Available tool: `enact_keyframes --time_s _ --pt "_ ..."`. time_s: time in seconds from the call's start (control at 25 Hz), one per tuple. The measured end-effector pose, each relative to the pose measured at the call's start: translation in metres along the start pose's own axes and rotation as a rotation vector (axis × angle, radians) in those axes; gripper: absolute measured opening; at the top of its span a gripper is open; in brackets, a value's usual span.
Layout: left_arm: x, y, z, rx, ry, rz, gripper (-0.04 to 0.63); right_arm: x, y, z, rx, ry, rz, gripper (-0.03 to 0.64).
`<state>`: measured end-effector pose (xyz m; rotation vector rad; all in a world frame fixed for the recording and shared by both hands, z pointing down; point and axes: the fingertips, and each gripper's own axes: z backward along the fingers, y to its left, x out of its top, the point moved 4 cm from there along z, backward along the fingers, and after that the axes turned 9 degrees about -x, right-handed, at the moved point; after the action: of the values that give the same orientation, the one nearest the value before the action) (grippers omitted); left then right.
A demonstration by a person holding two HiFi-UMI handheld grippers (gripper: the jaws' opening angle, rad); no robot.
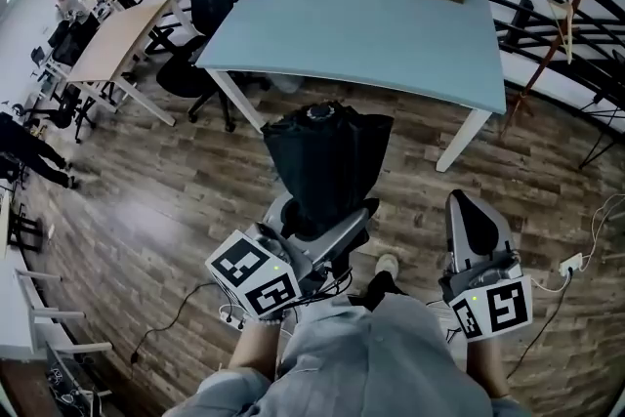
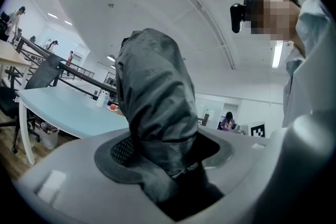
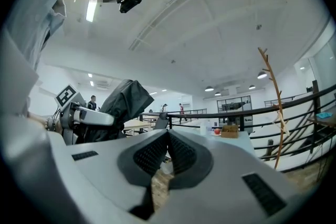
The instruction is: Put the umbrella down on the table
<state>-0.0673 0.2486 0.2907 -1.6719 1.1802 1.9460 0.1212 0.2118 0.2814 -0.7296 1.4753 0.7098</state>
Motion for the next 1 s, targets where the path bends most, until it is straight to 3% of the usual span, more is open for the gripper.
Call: enact_keyframes --time_s 0.52,1.0 --pt "0.024 0.026 -0.076 0.026 -0.038 -0.012 0.281 0.005 -0.073 -0.054 0.042 -0.023 -0.009 0.0" --pt "0.034 0.048 -0.099 0.049 -0.05 -0.011 0.281 -0.003 -0.097 -0.065 0.019 -0.011 -0.023 0.0"
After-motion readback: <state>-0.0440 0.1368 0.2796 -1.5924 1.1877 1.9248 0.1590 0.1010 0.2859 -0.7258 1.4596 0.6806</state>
